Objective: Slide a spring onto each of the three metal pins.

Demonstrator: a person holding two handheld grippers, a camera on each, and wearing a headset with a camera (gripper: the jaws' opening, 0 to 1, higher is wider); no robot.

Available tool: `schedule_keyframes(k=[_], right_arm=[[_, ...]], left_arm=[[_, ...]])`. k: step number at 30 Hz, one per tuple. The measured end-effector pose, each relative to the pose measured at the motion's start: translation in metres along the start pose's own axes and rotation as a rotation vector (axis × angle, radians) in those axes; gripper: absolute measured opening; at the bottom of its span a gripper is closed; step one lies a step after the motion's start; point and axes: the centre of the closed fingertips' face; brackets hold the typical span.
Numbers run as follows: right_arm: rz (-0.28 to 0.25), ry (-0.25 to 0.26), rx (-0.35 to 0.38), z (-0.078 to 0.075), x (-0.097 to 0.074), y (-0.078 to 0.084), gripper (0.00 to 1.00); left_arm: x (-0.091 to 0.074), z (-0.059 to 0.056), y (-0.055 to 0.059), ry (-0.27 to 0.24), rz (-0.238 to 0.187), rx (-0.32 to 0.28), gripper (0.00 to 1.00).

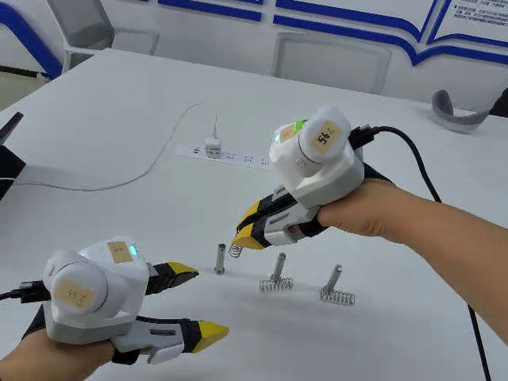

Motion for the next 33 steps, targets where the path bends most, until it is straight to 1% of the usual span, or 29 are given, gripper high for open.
schedule_keyframes(k=[6,12,16,20,25,33], right_arm=[[0.011,0.008,-0.012,-0.01,0.01,-0.006,0.11],[0.031,0.011,-0.01,-0.017,0.023,-0.006,0.11],[0.052,0.004,-0.012,-0.018,0.028,-0.002,0.11],[0.061,-0.001,-0.004,-0.02,0.033,0.001,0.11],[0.079,-0.007,-0.012,-0.019,0.038,0.004,0.11],[0.099,-0.015,-0.021,-0.017,0.045,0.004,0.11]], left_arm=[[-0.003,0.004,0.0,-0.01,-0.002,-0.003,0.55],[-0.005,0.006,0.002,-0.014,0.003,-0.006,0.55],[-0.006,0.007,0.004,-0.015,0.008,-0.012,0.54],[-0.006,0.008,0.007,-0.015,0.015,-0.014,0.54],[-0.006,0.009,0.008,-0.016,0.016,-0.018,0.54],[-0.006,0.009,0.011,-0.013,0.017,-0.025,0.54]])
Point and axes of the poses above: the centre of the closed fingertips' face, and the gripper's own axes: x roughly forward along the fingers, z roughly to its left, y roughly out of its underside, and after that the axes turned 7 degrees about y, right-handed
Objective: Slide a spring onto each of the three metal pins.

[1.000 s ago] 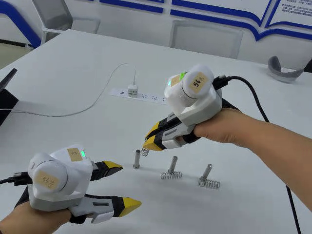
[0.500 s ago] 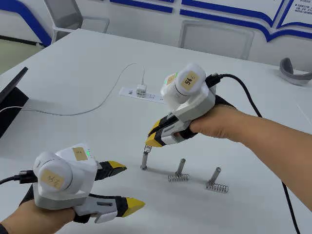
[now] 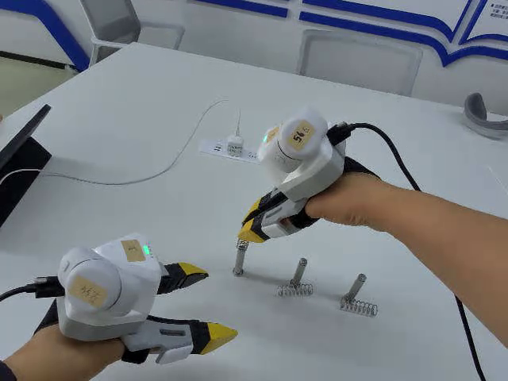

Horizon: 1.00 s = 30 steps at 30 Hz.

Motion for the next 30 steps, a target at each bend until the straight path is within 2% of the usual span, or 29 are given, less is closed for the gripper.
schedule_keyframes(k=[9,30], right_arm=[[0.031,-0.002,-0.01,0.001,0.008,0.006,0.11],[0.086,0.002,-0.008,0.012,0.037,0.025,0.12]], left_arm=[[0.0,0.001,0.001,0.0,0.001,-0.002,0.54],[0.001,0.002,0.002,-0.001,0.0,-0.013,0.54]])
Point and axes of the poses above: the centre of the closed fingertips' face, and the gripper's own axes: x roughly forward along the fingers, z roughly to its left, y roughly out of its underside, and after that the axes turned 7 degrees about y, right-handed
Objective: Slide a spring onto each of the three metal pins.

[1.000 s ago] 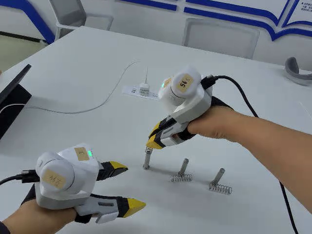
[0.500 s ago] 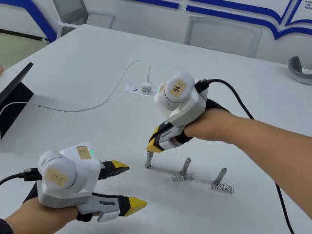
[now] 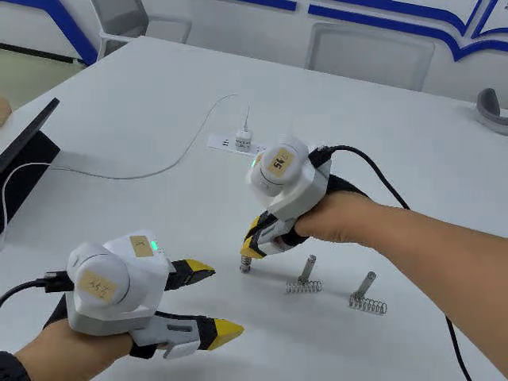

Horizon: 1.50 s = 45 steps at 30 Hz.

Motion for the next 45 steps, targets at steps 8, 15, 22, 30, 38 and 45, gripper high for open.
schedule_keyframes(k=[8,15,22,30,38,45], right_arm=[[0.011,0.008,0.013,0.0,0.006,0.005,0.12],[0.012,0.015,0.016,0.0,0.009,0.006,0.12],[0.005,0.02,0.013,0.0,0.009,0.005,0.12],[-0.013,0.026,0.005,-0.001,0.006,0.002,0.17],[-0.037,0.03,0.015,-0.001,-0.003,-0.001,0.2],[-0.057,0.039,0.022,-0.002,-0.013,-0.001,0.21]], left_arm=[[0.0,0.001,0.001,0.0,0.001,-0.002,0.53],[0.0,0.001,0.001,0.0,0.001,-0.002,0.53],[0.0,0.001,0.002,0.002,0.004,-0.004,0.53],[0.001,0.0,0.002,0.003,0.008,-0.002,0.53],[0.001,-0.001,0.001,0.005,0.011,0.005,0.53],[0.003,-0.004,-0.001,0.01,0.015,0.014,0.53]])
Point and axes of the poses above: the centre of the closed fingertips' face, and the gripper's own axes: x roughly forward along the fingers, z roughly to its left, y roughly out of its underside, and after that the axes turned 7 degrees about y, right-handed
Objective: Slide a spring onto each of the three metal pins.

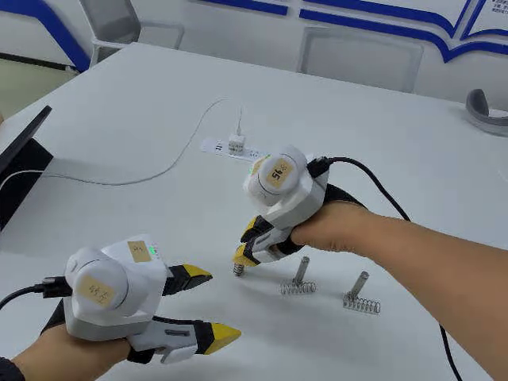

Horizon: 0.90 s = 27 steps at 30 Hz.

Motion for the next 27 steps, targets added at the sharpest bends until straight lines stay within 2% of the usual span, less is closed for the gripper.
schedule_keyframes(k=[14,27], right_arm=[[-0.046,0.024,0.035,0.0,-0.019,0.007,0.26],[-0.12,0.039,0.08,0.008,-0.038,0.007,0.32]], left_arm=[[0.003,0.0,-0.005,0.007,0.001,0.012,0.53],[0.006,-0.002,-0.009,0.017,0.005,0.02,0.52]])
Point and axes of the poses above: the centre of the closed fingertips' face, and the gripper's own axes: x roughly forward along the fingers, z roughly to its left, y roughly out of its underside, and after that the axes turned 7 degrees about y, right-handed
